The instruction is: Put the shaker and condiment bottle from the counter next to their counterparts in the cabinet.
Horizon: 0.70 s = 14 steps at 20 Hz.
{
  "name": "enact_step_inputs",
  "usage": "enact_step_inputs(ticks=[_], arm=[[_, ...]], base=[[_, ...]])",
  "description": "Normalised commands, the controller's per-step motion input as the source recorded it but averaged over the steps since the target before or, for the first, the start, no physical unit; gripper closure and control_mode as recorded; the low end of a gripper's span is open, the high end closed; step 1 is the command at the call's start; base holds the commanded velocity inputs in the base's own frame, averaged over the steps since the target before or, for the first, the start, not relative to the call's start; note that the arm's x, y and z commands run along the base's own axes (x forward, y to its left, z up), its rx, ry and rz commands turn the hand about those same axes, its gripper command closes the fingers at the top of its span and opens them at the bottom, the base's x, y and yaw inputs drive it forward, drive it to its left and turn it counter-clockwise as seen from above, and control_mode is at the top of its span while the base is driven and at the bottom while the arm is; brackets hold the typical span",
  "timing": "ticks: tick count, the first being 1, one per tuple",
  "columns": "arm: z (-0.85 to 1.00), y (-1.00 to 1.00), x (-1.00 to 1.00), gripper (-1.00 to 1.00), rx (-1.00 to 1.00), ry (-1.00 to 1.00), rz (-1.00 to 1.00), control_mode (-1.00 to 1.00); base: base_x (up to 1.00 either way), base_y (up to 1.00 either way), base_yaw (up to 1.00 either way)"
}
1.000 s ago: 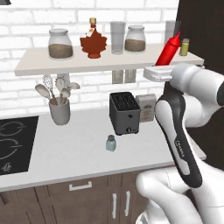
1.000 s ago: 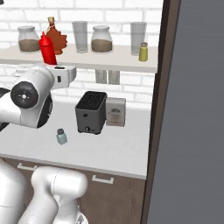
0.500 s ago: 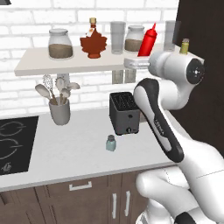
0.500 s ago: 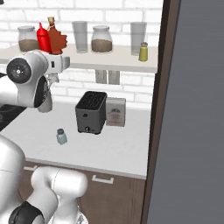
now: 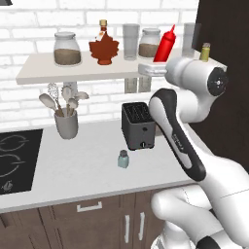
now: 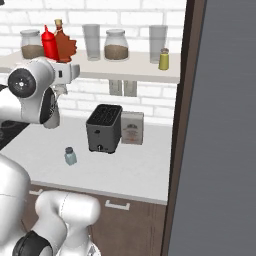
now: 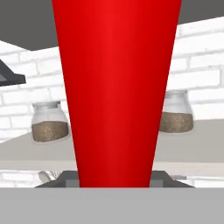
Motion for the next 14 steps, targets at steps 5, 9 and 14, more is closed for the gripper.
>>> enact_step_inputs(ticks=[5, 9, 14], arm=[[-0.21, 0.0, 0.33, 1.0, 0.0, -0.08, 0.0, -1.0], [-0.03, -0.03, 0.06, 1.0, 0.01, -0.02, 0.0, -1.0], [0.0, -0.01, 0.04, 1.0, 0.02, 0.0, 0.0, -1.0]], base=[[0.0, 0.0, 0.0], [0.0, 0.0, 0.0], [0.0, 0.0, 0.0]])
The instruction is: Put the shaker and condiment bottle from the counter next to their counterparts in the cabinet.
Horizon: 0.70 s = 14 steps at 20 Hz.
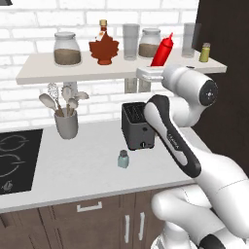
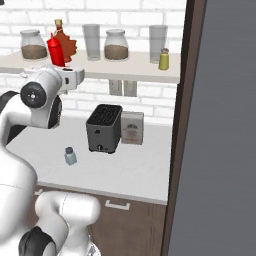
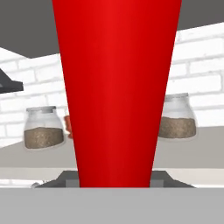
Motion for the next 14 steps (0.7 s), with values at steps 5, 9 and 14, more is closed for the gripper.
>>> enact_step_inputs(ticks=[5, 9, 14], arm=[[0.0, 0.06, 0.27, 1.0, 0.0, 0.04, -0.05, -1.0], [0.0, 0.17, 0.34, 1.0, -0.01, 0.03, -0.11, -1.0], [0.02, 0.14, 0.17, 1.0, -0.01, 0.0, -0.1, -1.0]], base=[[0.0, 0.0, 0.0], [0.0, 0.0, 0.0], [0.0, 0.0, 0.0]])
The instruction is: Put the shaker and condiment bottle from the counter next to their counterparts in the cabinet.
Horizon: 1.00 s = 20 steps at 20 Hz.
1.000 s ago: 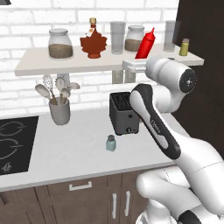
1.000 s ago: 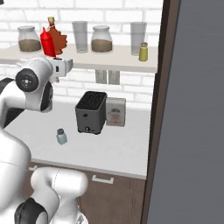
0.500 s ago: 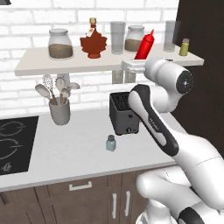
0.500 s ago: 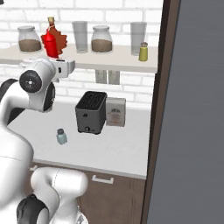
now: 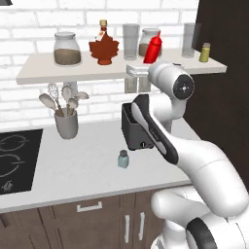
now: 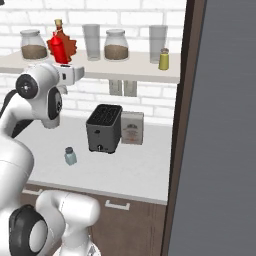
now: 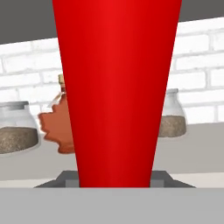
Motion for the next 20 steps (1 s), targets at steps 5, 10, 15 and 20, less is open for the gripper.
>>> enact_step_inputs(ticks=[5, 10, 15, 20], arm=[[0.0, -0.04, 0.02, 1.0, 0.02, 0.0, 0.0, -1.0], [0.0, 0.0, 0.14, 1.0, 0.0, 0.0, 0.0, -1.0], [0.0, 0.0, 0.36, 1.0, 0.0, 0.01, 0.0, -1.0], [0.0, 0.0, -0.13, 1.0, 0.0, -0.01, 0.0, -1.0]], base=[[0.0, 0.0, 0.0], [0.0, 0.0, 0.0], [0.0, 0.0, 0.0], [0.0, 0.0, 0.0]])
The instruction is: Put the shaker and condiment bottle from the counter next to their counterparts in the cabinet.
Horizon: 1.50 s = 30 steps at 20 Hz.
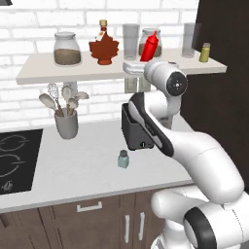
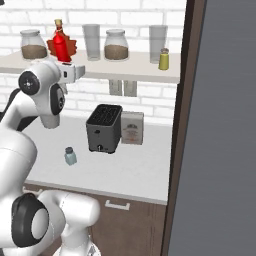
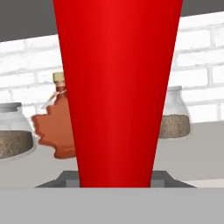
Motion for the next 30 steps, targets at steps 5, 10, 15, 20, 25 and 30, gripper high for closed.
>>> enact_step_inputs(ticks=[5, 10, 15, 20, 25, 30], arm=[[0.0, 0.17, -0.06, 1.0, 0.0, 0.0, 0.0, -1.0], [-0.07, 0.33, 0.09, 1.0, 0.0, 0.0, 0.0, -1.0], [-0.04, 0.14, 0.2, 1.0, 0.0, 0.0, 0.0, -1.0], [-0.02, 0.0, 0.15, 1.0, 0.0, 0.0, 0.0, -1.0], [-0.13, 0.0, 0.59, 1.0, 0.0, 0.0, 0.02, -1.0], [-0.05, 0.0, 0.15, 1.0, 0.0, 0.0, 0.0, -1.0]], base=[[0.0, 0.0, 0.0], [0.0, 0.0, 0.0], [0.0, 0.0, 0.0], [0.0, 0.0, 0.0], [0.0, 0.0, 0.0], [0.0, 0.0, 0.0]])
